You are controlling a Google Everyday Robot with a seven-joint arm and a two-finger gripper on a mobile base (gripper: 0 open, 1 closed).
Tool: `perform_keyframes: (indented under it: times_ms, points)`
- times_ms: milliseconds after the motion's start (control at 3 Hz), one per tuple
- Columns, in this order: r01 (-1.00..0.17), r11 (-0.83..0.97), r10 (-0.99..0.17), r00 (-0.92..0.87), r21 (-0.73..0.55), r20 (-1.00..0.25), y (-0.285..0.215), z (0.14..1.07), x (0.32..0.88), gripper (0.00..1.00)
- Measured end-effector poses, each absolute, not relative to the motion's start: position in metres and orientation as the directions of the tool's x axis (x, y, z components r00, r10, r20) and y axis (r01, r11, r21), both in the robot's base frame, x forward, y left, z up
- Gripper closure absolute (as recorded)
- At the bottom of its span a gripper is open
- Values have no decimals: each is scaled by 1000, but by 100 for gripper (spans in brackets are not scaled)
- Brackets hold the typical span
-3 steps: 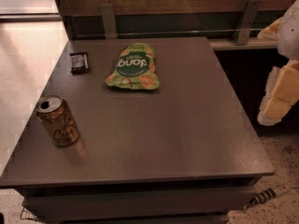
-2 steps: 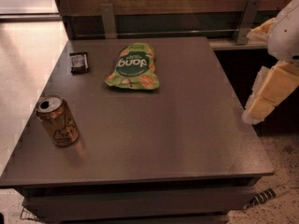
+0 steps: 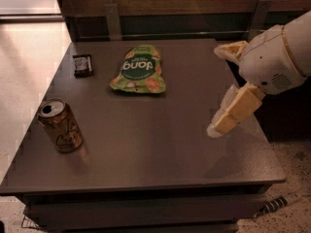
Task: Pick orange can
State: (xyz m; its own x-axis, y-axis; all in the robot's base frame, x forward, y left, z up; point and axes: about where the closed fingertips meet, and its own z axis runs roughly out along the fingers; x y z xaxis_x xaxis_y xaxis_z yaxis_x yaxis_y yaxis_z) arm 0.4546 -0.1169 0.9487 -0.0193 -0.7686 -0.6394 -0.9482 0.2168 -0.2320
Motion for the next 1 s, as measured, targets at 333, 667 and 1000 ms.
perform_keyframes:
  times_ms: [333, 667, 1000]
  points:
    - [-974, 155, -647, 27, -167, -762, -68, 927, 452, 0]
    - [-987, 120, -540, 28, -109, -841, -22, 912, 449, 0]
    - [-987, 120, -540, 28, -109, -841, -22, 912, 449, 0]
